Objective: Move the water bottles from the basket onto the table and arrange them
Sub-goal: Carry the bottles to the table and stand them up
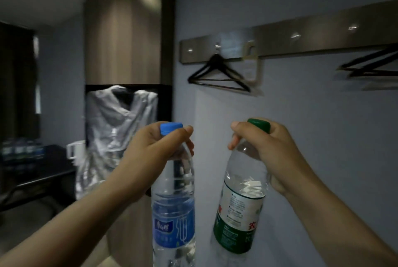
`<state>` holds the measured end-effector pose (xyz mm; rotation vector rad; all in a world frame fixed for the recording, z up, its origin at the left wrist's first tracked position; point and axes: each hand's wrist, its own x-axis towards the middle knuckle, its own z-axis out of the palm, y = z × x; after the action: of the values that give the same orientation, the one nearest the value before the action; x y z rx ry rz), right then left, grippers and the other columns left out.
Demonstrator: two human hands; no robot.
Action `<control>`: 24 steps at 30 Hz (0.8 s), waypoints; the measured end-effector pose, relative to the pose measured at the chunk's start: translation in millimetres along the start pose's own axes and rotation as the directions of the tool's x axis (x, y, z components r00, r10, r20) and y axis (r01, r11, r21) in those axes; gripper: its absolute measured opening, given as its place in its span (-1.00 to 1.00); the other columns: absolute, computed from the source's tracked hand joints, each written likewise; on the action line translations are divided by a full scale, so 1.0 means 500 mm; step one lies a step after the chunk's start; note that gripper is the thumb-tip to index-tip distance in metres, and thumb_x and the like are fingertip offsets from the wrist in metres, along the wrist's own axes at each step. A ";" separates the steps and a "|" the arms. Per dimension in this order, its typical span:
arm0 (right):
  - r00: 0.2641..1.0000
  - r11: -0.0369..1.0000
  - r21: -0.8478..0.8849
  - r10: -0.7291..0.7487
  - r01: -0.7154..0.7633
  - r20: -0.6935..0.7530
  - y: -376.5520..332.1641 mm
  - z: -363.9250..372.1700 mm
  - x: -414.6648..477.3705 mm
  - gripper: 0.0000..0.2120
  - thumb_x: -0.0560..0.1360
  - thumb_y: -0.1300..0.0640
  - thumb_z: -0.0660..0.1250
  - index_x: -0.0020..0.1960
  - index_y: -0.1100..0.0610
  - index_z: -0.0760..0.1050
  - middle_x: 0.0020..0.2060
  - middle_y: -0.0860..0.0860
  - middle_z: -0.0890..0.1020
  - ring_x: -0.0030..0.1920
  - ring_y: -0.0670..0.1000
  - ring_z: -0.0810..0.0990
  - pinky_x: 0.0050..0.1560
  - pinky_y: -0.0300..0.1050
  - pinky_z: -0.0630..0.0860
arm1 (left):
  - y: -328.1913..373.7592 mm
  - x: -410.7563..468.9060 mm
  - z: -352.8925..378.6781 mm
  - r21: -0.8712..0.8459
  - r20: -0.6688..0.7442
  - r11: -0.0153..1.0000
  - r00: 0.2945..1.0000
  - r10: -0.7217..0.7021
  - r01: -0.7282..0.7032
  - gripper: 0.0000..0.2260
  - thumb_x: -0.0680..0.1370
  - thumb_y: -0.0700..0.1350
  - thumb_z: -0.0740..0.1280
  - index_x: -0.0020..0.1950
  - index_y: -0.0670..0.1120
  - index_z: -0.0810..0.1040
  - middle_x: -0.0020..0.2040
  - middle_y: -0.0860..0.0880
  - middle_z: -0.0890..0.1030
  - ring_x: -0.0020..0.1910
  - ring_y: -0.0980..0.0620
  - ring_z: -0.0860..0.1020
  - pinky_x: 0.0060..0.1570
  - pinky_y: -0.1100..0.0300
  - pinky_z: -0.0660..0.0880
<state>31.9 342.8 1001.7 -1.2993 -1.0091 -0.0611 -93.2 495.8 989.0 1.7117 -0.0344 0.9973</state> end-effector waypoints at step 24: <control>0.818 0.907 0.417 -0.281 0.056 0.502 0.184 0.615 0.236 -0.68 0.49 0.05 0.36 -0.37 0.19 0.56 -0.54 0.00 0.53 -0.50 -0.05 0.45 -0.39 -0.26 0.46 | -0.058 -0.033 -0.453 0.458 -0.601 0.864 0.790 0.125 0.212 -0.64 0.33 0.12 0.32 -0.14 -0.17 0.55 -0.29 -0.11 0.65 -0.31 -0.02 0.64 -0.30 0.27 0.59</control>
<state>-25.3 679.7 984.7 -0.8623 -1.5501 0.3865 -223.9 682.5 966.2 1.7405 0.7624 1.5918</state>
